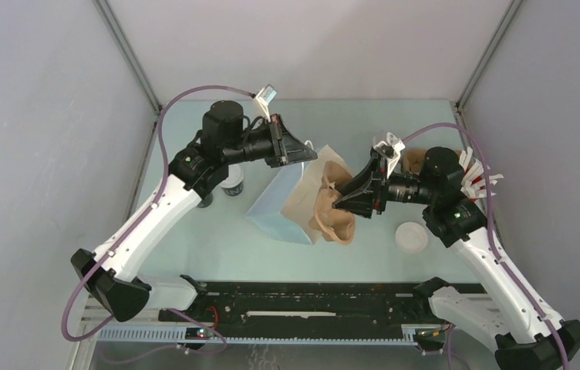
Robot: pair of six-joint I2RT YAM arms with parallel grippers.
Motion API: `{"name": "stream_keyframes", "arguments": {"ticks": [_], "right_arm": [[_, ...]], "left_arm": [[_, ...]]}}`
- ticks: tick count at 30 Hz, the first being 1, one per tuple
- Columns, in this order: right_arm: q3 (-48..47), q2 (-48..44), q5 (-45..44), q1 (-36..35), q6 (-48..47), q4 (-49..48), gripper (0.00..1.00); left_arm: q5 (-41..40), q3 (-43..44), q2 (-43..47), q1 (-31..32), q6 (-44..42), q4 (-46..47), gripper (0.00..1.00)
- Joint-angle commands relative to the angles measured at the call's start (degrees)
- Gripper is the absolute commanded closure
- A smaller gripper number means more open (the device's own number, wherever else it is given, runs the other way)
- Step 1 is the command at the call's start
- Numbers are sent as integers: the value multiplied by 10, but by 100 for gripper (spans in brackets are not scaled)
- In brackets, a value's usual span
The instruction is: Pack the takeout coffee
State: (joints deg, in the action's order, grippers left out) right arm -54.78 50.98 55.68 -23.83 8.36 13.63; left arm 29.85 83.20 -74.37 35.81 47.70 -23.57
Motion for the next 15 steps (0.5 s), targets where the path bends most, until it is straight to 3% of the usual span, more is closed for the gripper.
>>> {"name": "stream_keyframes", "arguments": {"ticks": [1, 7, 10, 15], "right_arm": [[-3, 15, -39, -25, 127, -197, 50], [-3, 64, -32, -42, 184, -285, 51], [5, 66, -38, -52, 143, -248, 51], [70, 38, -34, -44, 123, -278, 51]], "left_arm": [[26, -26, 7, -4, 37, 52, 100], [29, -49, 11, -4, 62, 79, 100], [29, -55, 15, -4, 72, 92, 100], [37, -69, 18, -5, 90, 118, 100]]}}
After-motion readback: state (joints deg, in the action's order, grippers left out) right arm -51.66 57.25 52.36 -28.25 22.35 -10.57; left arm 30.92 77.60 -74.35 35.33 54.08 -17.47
